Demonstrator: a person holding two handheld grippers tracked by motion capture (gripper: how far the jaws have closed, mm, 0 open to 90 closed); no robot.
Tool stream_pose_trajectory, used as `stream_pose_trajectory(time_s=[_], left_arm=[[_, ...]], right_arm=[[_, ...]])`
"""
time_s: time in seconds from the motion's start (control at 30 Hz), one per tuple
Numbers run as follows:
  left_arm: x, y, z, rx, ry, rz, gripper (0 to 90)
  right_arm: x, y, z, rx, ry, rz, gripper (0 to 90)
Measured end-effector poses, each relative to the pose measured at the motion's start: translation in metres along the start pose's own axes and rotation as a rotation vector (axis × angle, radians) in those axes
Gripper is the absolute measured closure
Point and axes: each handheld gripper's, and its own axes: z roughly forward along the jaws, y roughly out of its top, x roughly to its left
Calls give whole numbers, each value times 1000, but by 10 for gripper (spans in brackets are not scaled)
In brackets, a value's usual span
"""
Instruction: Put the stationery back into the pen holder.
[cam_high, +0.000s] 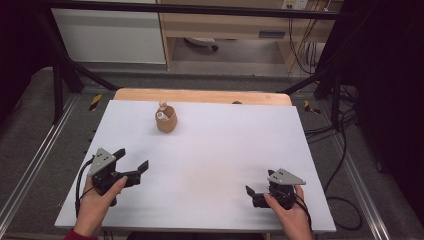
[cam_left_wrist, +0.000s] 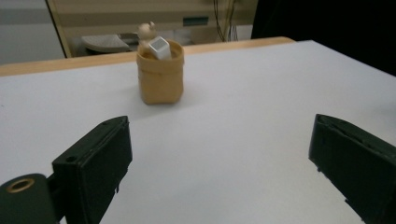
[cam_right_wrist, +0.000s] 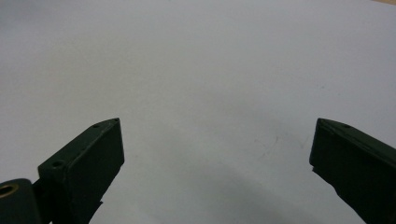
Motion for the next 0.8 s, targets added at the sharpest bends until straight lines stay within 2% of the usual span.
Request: stream_pose_trajectory(time_s=[0.13, 0.5, 0.6, 0.8], left_arm=[[-7, -9, -4, 31, -20, 28, 59], [-13, -30, -1, 112, -46, 36, 64], [-10, -36, -2, 132, -31, 40, 67], [2, -42, -6, 140, 4, 44, 67]], right_arm=[[-2, 0, -1, -6, -2, 0, 36], [-2, -1, -1, -4, -2, -5, 36], [-3, -2, -1, -8, 1, 0, 36], [-7, -4, 1, -5, -6, -2, 36]])
